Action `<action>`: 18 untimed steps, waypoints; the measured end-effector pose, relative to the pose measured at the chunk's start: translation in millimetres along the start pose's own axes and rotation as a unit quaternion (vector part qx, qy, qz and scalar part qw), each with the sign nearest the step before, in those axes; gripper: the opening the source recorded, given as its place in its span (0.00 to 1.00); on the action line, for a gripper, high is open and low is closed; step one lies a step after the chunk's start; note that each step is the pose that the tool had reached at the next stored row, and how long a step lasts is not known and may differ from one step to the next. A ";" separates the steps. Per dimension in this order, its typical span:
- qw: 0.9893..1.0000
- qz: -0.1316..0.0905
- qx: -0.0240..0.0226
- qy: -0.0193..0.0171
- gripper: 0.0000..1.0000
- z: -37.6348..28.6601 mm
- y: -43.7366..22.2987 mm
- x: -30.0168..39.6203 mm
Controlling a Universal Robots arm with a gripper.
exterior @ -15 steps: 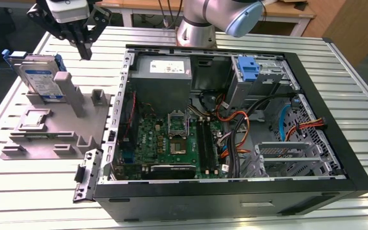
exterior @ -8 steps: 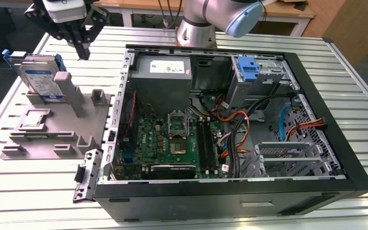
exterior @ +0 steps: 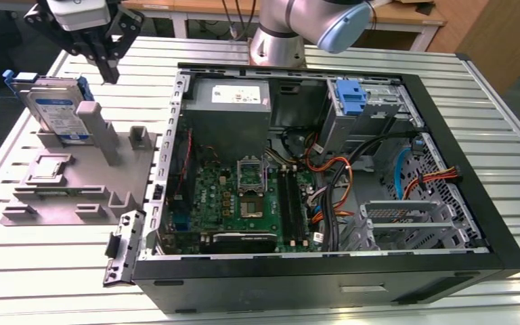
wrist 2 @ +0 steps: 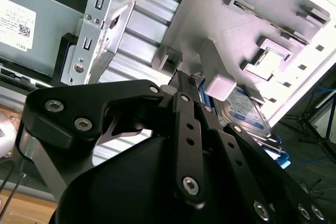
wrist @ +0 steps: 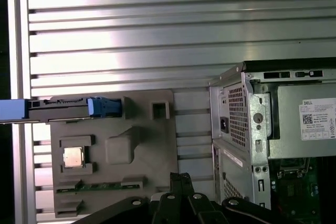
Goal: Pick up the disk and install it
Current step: 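Reach for the disk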
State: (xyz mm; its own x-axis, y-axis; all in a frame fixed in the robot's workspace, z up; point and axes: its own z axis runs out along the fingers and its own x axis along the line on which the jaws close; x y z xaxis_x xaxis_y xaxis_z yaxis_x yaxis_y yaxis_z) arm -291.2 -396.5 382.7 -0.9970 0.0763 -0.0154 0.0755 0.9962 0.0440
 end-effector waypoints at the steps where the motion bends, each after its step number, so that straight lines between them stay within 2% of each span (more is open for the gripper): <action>1: 1.000 0.000 0.000 0.000 0.10 0.0 0.2 1.1; 18: 1.000 0.000 0.000 0.000 0.10 0.0 0.4 9.6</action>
State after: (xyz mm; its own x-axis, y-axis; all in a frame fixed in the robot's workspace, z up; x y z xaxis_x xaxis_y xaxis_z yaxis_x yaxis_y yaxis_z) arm -300.8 -395.4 382.6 -0.9970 0.0763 -0.0154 0.0756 0.9962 0.0439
